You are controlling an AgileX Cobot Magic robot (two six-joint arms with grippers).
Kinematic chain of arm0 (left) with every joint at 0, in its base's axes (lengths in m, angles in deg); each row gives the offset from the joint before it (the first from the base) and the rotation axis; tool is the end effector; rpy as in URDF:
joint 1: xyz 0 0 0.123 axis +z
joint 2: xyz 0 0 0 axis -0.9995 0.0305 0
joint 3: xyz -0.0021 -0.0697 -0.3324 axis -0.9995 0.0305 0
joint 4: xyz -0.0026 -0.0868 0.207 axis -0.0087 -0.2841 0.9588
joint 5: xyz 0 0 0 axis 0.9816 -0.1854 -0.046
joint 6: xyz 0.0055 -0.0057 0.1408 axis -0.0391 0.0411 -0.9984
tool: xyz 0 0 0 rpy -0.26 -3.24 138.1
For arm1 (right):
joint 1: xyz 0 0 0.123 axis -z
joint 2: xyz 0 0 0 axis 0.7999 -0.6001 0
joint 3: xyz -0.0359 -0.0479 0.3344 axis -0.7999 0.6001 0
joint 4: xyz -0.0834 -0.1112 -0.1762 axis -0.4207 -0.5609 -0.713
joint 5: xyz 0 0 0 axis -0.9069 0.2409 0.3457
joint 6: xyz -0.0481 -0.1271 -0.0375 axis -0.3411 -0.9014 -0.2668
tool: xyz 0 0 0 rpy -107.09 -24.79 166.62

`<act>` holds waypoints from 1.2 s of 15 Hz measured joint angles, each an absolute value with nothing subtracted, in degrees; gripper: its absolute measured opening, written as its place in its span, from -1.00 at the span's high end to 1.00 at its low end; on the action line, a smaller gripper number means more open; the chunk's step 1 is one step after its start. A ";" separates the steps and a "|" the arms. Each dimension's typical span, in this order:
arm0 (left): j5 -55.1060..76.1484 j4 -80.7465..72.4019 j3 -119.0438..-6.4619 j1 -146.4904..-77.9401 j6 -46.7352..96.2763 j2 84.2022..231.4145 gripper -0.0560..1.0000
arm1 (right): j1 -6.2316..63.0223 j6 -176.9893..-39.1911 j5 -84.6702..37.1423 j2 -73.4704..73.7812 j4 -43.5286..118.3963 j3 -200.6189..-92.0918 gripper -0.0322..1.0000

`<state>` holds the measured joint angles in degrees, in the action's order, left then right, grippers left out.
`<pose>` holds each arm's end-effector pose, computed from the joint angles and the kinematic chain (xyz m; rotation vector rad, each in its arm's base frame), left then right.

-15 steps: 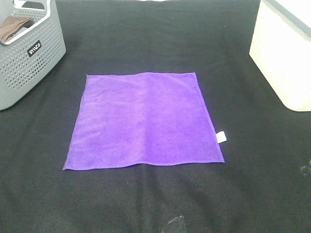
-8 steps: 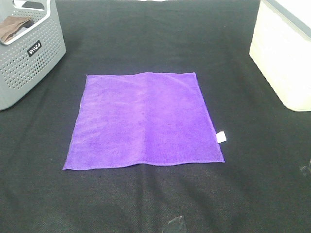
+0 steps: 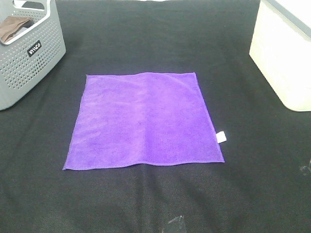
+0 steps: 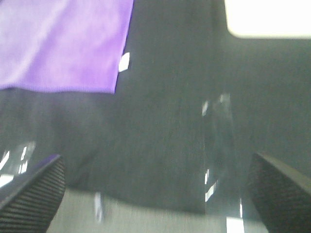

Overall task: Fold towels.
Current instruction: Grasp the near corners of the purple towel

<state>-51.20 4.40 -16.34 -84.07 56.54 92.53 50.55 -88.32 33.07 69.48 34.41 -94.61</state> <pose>-0.0330 -0.0135 0.2599 -0.0306 2.1832 -0.0416 -0.0395 0.0092 0.2321 -0.1140 2.2019 0.0998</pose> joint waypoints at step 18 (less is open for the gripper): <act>-46.73 -18.46 -36.97 -84.30 40.04 161.86 -0.98 | 50.55 -103.73 24.71 -6.26 58.53 -123.09 -0.92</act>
